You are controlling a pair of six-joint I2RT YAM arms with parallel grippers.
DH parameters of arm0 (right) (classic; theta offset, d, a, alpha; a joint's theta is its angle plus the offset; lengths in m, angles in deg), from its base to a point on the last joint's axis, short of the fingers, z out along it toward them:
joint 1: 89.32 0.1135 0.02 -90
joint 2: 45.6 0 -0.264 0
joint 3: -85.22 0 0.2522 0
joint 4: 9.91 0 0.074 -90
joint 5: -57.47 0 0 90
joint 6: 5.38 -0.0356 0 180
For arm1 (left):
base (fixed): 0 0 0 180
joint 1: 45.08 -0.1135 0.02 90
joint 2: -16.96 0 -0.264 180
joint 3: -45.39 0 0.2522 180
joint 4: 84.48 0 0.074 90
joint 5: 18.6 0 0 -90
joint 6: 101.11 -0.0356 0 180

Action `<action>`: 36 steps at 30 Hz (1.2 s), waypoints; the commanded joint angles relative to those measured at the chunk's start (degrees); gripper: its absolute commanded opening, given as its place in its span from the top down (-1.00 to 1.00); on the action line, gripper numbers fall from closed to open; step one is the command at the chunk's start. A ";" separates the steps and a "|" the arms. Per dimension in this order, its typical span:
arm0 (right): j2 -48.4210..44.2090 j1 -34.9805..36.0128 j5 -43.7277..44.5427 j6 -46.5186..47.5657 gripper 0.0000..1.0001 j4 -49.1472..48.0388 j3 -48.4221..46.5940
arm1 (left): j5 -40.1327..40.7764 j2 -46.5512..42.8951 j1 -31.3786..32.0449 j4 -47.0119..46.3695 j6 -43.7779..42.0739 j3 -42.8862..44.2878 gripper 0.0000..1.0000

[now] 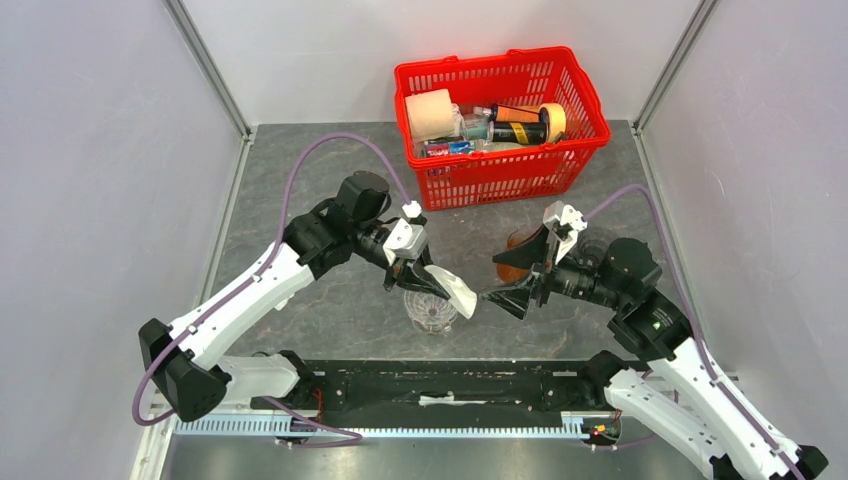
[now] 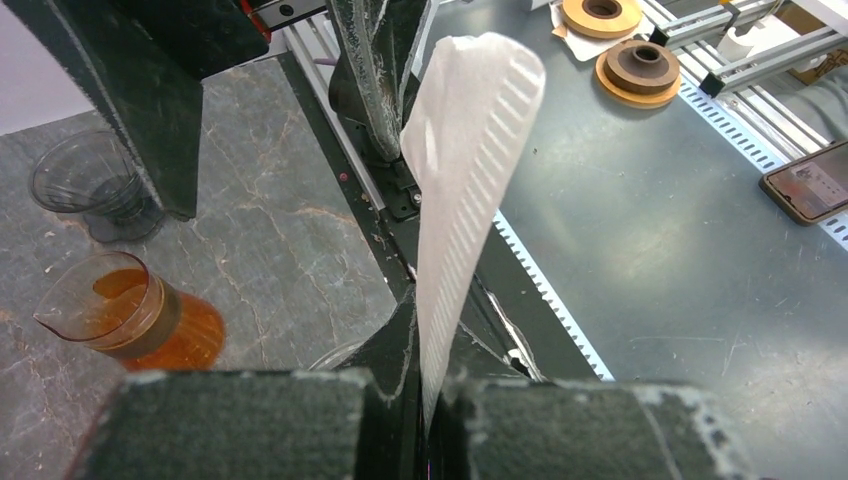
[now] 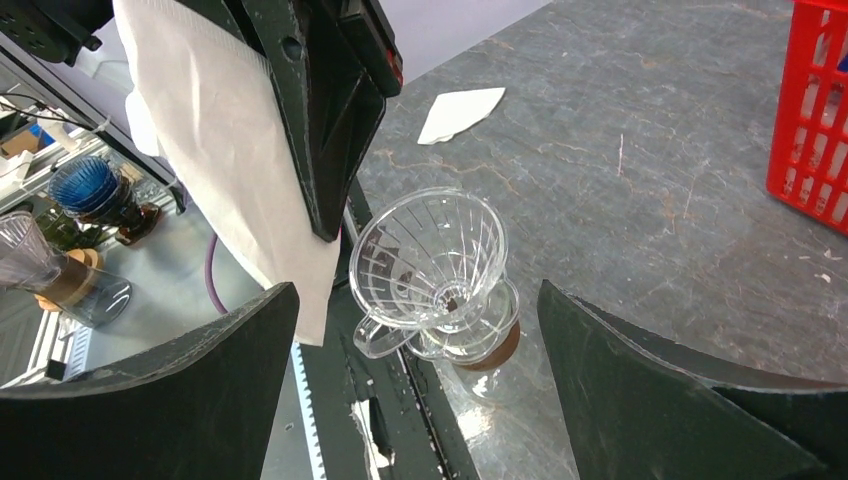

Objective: Place the coffee filter in the dripper

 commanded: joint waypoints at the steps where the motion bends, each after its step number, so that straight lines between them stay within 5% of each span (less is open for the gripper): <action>1: 1.19 0.11 -2.14 -0.16 -0.94 -6.93 -0.98 | -2.60 0.20 0.04 0.57 -2.96 2.65 0.96; 20: -0.99 0.05 -7.23 -0.35 -0.94 -7.75 -5.39 | -1.95 1.40 0.04 0.57 -1.70 3.01 0.96; 36: 6.08 0.11 -6.12 -2.41 -0.95 -9.14 -8.66 | -1.90 1.79 0.06 0.57 -0.83 3.37 0.96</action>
